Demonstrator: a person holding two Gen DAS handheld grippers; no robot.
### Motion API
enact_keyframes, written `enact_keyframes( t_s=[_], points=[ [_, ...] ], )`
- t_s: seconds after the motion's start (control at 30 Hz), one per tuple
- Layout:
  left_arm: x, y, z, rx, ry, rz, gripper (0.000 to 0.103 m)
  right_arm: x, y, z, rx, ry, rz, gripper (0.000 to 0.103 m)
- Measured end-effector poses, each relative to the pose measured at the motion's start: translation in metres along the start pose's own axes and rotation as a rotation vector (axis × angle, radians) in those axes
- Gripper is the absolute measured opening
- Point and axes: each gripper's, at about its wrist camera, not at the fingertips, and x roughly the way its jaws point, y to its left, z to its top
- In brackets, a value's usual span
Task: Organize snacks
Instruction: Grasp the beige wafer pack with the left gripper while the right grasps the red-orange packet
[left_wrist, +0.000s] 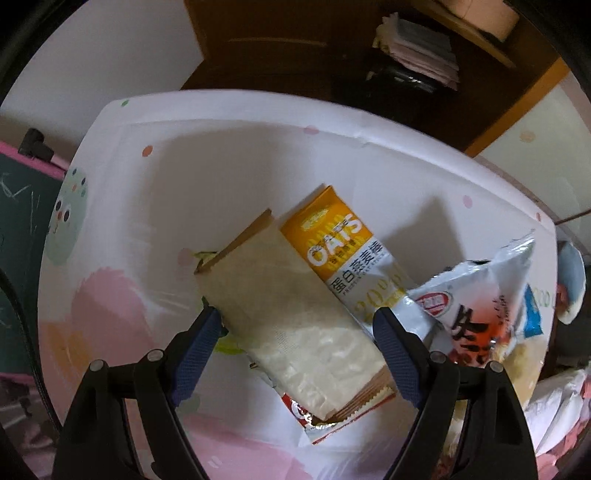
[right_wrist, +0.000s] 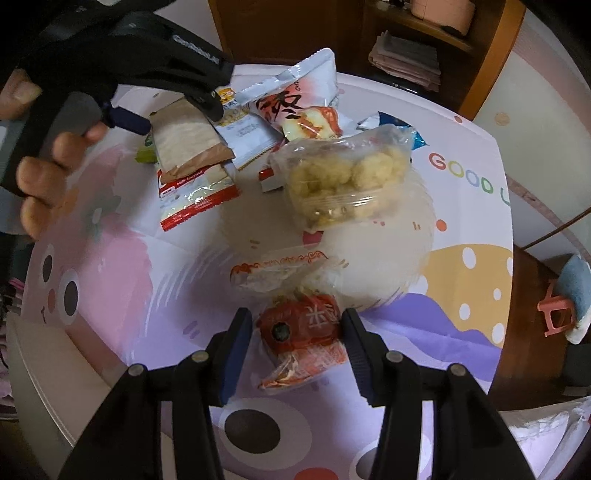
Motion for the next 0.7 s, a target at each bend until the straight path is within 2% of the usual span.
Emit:
enact_keyframes(
  t_s=[0.1,0.23,0.3,0.47,0.7],
  points=[
    [0.006,0.002,-0.004,-0.043,-0.003,0.002,0.084,0.0,0.0,0.001,0.011,0.001,0.009,0.05],
    [0.005,0.002,-0.008,-0.039,-0.017,0.006,0.083,0.0,-0.005,0.001,0.02,0.003,0.023,0.05],
    [0.002,0.004,-0.017,-0.027,-0.027,0.0,0.08,0.001,-0.005,0.0,0.017,0.005,0.018,0.05],
    [-0.008,0.014,-0.03,-0.001,-0.037,-0.02,0.061,-0.001,-0.001,-0.004,0.017,0.008,0.032,0.049],
    [-0.033,0.032,-0.04,0.049,-0.026,-0.053,0.058,-0.017,0.0,-0.001,0.029,-0.023,0.012,0.049]
  ],
)
